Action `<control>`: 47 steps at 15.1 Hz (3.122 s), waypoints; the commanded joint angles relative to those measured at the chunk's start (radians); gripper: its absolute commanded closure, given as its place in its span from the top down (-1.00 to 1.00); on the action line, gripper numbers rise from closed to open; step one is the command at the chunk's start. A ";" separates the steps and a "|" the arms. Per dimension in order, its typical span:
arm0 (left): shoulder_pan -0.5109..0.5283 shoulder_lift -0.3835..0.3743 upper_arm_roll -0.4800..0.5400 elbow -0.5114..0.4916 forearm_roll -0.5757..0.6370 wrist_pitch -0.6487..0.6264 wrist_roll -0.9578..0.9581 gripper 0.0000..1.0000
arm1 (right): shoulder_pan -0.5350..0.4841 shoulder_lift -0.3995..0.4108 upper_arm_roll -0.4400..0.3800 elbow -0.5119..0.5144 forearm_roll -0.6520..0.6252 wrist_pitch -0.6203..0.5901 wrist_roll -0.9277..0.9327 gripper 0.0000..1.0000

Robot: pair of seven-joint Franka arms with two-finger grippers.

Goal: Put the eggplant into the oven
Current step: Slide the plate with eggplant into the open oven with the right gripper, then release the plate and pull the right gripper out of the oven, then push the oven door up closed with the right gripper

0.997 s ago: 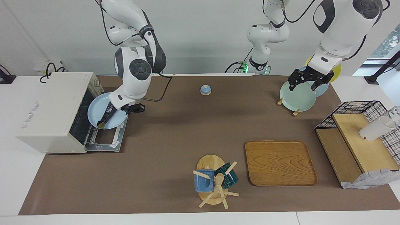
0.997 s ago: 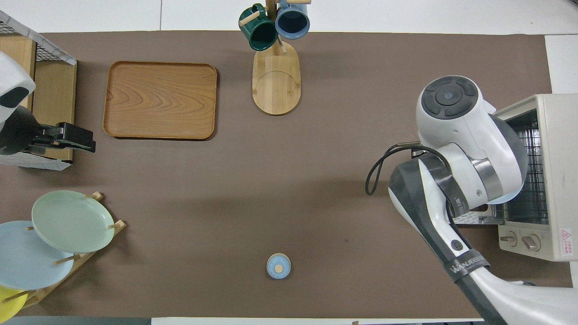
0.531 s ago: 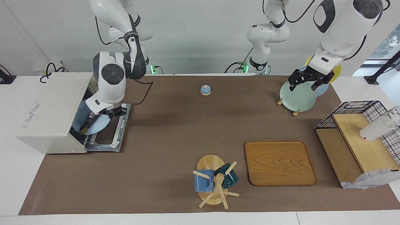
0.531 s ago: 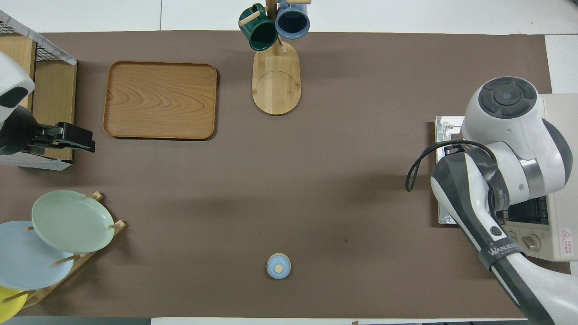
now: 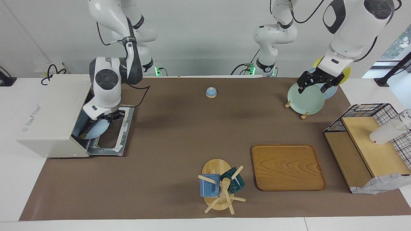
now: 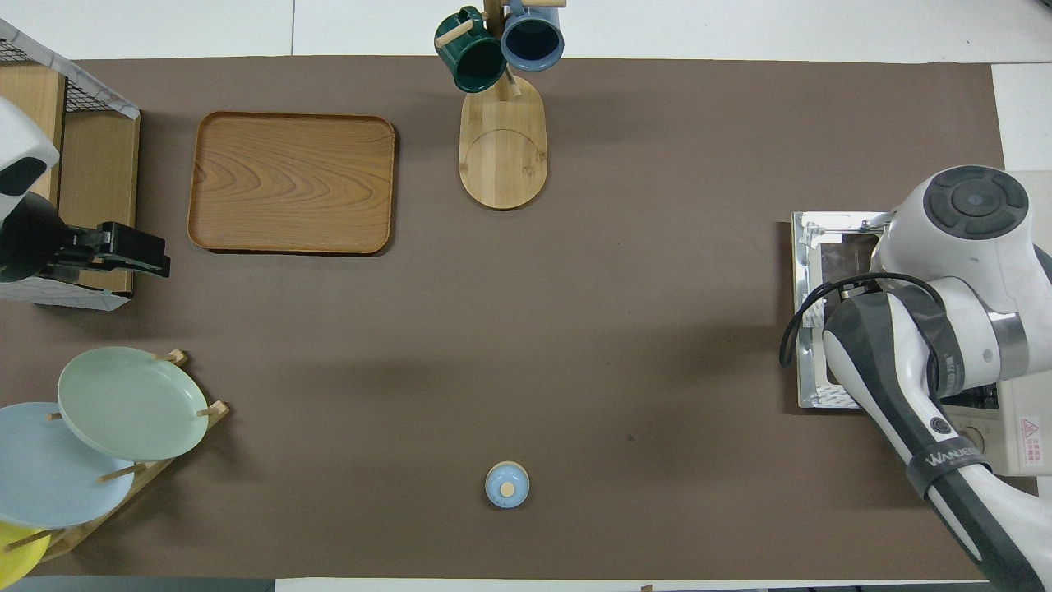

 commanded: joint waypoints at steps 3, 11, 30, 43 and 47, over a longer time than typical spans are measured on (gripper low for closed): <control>0.007 -0.007 -0.005 -0.005 0.017 -0.006 -0.004 1.00 | -0.046 -0.021 0.015 -0.043 0.014 0.030 -0.033 -1.00; 0.007 -0.007 -0.004 -0.005 0.017 -0.008 -0.004 1.00 | -0.037 -0.019 0.015 -0.031 0.068 0.013 -0.033 -0.81; 0.007 -0.007 -0.005 -0.005 0.017 -0.006 -0.004 1.00 | 0.097 0.063 0.038 -0.020 0.235 0.157 0.153 -1.00; 0.007 -0.007 -0.004 -0.005 0.017 -0.006 -0.004 1.00 | 0.078 0.097 0.037 -0.058 0.228 0.186 0.193 -1.00; 0.007 -0.007 -0.004 -0.005 0.017 -0.006 -0.004 1.00 | 0.074 0.099 0.037 -0.063 0.199 0.196 0.189 -1.00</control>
